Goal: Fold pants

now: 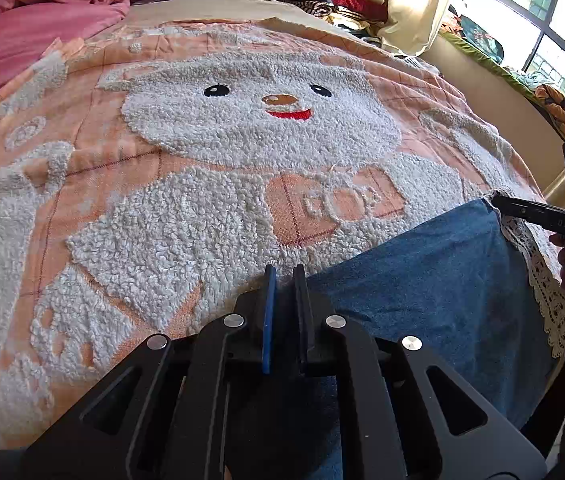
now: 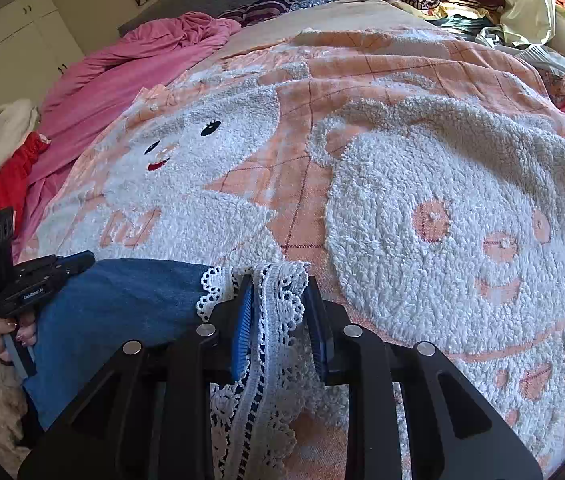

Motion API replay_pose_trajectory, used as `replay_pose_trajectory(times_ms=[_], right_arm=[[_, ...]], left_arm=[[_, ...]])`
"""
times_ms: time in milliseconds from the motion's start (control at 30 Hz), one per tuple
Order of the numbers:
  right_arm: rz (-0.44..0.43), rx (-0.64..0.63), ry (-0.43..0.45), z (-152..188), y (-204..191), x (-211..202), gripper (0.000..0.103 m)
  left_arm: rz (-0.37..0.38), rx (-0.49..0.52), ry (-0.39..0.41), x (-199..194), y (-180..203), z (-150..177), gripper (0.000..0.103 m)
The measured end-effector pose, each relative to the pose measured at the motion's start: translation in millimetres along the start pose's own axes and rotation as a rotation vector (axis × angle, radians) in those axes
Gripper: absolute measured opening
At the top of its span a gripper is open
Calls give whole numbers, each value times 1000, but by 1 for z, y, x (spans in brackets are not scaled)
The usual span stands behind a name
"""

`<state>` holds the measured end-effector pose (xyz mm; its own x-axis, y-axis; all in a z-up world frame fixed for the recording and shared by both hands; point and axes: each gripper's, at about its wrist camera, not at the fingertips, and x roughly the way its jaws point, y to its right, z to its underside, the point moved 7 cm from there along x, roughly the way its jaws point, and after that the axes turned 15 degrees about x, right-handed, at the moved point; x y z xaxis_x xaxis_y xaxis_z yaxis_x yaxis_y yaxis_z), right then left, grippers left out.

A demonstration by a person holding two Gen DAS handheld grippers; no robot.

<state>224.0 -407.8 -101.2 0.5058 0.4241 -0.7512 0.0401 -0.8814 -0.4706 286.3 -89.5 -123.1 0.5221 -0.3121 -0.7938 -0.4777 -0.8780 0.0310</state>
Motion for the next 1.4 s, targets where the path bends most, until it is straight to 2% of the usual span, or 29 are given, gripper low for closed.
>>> replay_pose_trajectory(times_ms=[100, 167, 200, 233, 333, 467, 667, 900, 967, 1033, 1067, 1133, 1167, 1300, 1400], right_arm=[[12, 16, 42, -4, -1, -19, 42], [-4, 21, 84, -3, -5, -43, 44], [-14, 21, 104, 1, -7, -57, 49], [-15, 24, 119, 6, -9, -69, 51], [-43, 42, 139, 30, -9, -102, 53], [-64, 73, 125, 75, -5, -125, 54], [-67, 108, 89, 126, -1, -131, 54], [-46, 104, 45, 136, 9, -110, 54], [-37, 110, 26, 137, 12, -99, 53], [-55, 105, 17, 140, 9, -95, 44], [-83, 100, 7, 141, 4, -94, 34], [-99, 97, 5, 143, 0, -93, 32], [-101, 93, 9, 143, -1, -93, 24], [-99, 95, 33, 141, 2, -108, 14], [-57, 91, 39, 142, 8, -115, 14]], left_arm=[[13, -22, 21, -7, -3, -2, 4], [7, -38, 39, -21, -4, -3, 13], [6, -42, 51, -32, -3, -2, 21], [9, -44, 69, -42, 0, -2, 25], [-9, -23, 111, -75, 11, 5, 25], [-6, -35, 144, -108, 25, 28, 25], [19, -44, 160, -137, 48, 70, 25], [29, -11, 104, -134, 71, 100, 25], [52, -17, 96, -131, 76, 104, 25], [54, -10, 82, -127, 80, 106, 25], [52, -4, 73, -123, 82, 108, 25], [39, -6, 49, -117, 82, 111, 25], [24, 1, 36, -114, 82, 113, 25], [-76, 49, -30, -106, 76, 122, 25], [-75, 36, -43, -105, 70, 128, 25]])
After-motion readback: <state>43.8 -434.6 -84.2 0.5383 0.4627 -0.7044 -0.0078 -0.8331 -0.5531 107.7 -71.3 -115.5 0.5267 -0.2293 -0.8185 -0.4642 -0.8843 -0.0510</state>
